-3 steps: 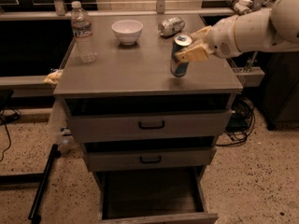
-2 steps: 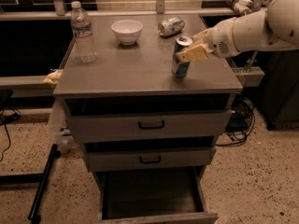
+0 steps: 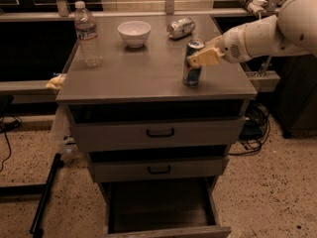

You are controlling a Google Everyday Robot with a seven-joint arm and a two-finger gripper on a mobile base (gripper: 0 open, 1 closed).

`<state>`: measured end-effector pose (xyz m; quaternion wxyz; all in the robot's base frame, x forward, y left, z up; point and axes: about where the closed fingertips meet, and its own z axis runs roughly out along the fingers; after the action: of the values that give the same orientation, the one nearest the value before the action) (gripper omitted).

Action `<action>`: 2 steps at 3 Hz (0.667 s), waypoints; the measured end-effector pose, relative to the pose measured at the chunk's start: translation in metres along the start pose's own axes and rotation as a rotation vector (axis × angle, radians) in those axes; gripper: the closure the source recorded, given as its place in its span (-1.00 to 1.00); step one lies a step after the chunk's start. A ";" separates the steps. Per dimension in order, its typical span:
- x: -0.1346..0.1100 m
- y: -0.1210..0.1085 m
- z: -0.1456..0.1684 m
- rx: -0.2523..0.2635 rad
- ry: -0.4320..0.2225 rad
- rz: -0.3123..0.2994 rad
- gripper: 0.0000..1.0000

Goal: Pick redbull can from bottom drawer and place on counter

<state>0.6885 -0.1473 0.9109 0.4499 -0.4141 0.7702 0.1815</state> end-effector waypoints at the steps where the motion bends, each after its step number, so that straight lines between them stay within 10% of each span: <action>1: 0.000 0.000 0.000 0.000 0.000 0.000 0.64; 2: 0.000 0.000 0.000 0.000 0.000 0.000 0.17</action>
Offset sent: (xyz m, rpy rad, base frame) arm 0.0000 0.0000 0.0001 0.0000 0.0000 0.0000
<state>0.6886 -0.1472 0.9110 0.4499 -0.4141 0.7701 0.1816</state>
